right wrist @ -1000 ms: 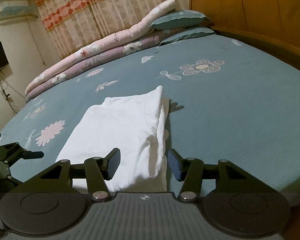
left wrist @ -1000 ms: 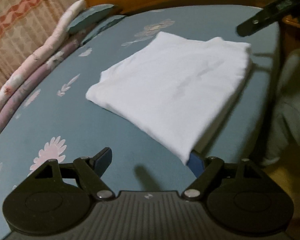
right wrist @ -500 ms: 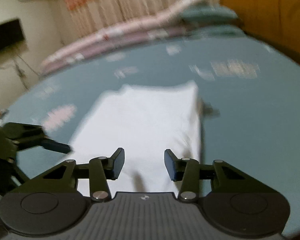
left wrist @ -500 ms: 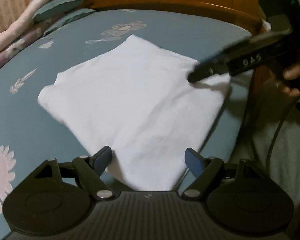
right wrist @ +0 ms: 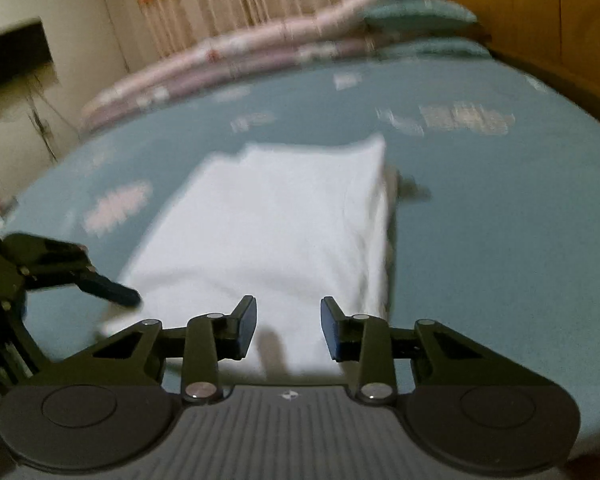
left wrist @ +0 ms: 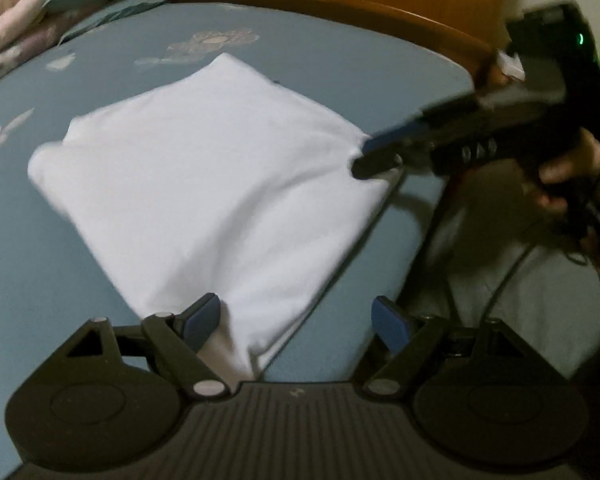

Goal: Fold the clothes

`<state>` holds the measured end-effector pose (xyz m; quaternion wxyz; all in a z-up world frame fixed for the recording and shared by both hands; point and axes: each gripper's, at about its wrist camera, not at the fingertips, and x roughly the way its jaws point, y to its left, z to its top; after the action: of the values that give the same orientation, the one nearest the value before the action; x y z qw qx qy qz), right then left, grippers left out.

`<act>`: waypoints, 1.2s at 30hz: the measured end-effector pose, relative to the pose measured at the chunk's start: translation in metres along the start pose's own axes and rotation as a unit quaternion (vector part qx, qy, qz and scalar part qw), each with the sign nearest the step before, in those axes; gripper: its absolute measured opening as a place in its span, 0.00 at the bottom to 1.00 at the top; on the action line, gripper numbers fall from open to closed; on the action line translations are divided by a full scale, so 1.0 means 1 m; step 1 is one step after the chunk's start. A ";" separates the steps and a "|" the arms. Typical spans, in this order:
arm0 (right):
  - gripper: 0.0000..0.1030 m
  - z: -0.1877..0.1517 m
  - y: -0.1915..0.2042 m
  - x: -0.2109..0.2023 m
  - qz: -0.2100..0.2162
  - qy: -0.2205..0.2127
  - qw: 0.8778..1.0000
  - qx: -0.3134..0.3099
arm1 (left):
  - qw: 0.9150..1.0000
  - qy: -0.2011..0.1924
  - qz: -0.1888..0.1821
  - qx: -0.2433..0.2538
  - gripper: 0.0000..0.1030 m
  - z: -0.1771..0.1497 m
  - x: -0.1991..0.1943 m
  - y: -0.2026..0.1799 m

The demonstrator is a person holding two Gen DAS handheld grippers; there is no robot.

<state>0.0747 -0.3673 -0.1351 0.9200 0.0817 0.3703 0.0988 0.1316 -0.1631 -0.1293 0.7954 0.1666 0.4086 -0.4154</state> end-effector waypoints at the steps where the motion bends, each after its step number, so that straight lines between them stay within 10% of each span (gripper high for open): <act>1: 0.35 -0.003 -0.004 -0.001 0.004 0.000 1.000 0.007 | 1.000 -0.001 -0.004 0.000 0.80 0.000 -0.003 -0.001; 12: 0.36 0.042 0.001 0.006 0.022 -0.046 0.999 -0.007 | 0.996 -0.076 0.038 0.000 0.80 0.048 -0.025 0.043; 36: 0.41 0.104 -0.035 0.090 0.009 -0.039 0.999 -0.008 | 0.991 -0.085 0.056 -0.089 0.80 0.064 0.020 0.130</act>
<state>0.2149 -0.3874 -0.1288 0.9335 0.0820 0.3323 0.1069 0.2745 -0.1342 -0.1160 0.8607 0.0823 0.3652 -0.3449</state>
